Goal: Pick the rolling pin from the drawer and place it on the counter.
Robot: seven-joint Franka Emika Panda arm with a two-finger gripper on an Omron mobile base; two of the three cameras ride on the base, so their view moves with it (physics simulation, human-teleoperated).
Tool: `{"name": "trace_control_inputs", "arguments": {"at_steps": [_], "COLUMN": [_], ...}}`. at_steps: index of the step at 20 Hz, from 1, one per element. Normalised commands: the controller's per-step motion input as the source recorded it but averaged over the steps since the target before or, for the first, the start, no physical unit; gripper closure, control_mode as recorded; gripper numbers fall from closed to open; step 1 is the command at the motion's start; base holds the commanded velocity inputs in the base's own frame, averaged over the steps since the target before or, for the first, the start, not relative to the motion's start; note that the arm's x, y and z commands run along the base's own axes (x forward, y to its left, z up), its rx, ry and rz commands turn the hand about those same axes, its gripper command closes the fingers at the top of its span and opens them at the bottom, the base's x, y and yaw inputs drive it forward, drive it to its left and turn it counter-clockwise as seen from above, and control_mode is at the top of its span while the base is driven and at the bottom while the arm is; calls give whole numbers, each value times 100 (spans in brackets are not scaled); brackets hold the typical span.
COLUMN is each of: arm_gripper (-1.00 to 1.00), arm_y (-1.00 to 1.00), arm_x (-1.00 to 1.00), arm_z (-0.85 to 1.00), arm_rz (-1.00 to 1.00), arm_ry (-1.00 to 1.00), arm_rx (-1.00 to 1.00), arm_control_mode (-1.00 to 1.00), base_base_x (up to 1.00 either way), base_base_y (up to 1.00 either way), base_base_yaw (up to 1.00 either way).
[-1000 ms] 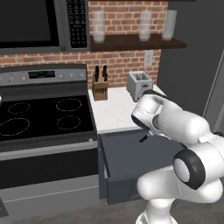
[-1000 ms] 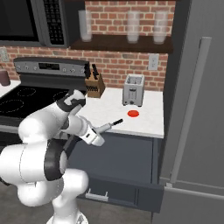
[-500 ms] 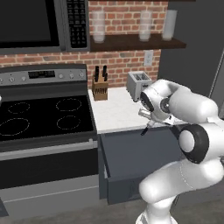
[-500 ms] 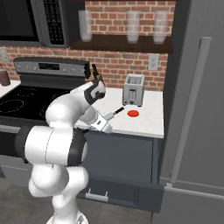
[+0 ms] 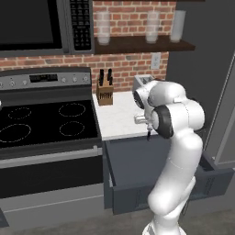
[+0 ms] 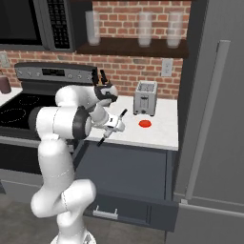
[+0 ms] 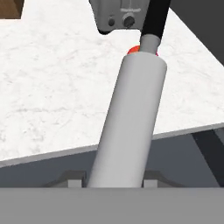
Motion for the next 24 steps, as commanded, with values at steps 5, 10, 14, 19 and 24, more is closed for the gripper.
{"name": "trace_control_inputs", "arguments": {"at_steps": [5, 10, 14, 19, 24], "arm_gripper": [100, 100, 100, -100, -100], "arm_y": [6, -13, -35, -12, 4], "arm_x": [96, 92, 80, 95, 39], "arm_z": [3, 0, -9, -9, 23], "arm_rz": [22, 17, 18, 17, 14], "arm_ry": [25, 24, 15, 10, 5], "arm_rx": [-9, 0, 3, 5, 1], "arm_control_mode": [-100, -100, -100, -100, -100], "base_base_x": [0, 0, 0, 0, 0], "base_base_y": [0, 0, 0, 0, 0], "base_base_yaw": [0, 0, 0, 0, 0]}}
